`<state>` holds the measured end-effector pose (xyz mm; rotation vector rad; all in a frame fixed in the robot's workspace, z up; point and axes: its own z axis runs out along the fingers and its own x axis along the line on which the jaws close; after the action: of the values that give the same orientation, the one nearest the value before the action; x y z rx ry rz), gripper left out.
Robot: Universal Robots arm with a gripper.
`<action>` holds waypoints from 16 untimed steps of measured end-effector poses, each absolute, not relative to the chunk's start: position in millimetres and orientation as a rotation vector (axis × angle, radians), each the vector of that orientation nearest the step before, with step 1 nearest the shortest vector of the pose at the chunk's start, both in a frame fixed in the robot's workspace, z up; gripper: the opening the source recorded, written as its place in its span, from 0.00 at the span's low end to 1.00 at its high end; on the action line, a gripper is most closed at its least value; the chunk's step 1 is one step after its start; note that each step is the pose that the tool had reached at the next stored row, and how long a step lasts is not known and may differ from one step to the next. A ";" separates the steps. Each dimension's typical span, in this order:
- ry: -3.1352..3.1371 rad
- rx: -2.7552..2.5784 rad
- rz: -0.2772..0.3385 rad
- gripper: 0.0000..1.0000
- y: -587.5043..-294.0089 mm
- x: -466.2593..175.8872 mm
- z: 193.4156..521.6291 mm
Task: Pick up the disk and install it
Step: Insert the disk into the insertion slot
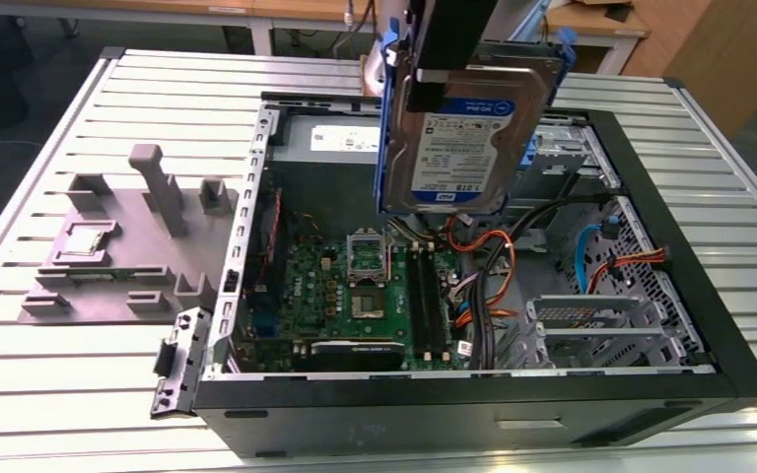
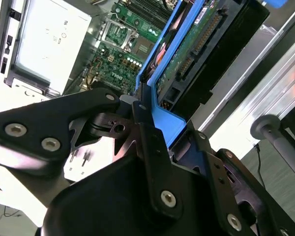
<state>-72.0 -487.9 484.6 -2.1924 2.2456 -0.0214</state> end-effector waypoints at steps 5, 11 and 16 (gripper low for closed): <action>2.246 -2.192 -0.022 0.37 -494.8 -72.0 484.4; 2.246 -2.192 -0.022 0.37 -506.7 -71.7 484.1; 2.246 -2.193 -0.022 0.37 -513.7 -71.3 483.9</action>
<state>-71.3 -513.7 483.9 -2.1926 2.2462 -0.0225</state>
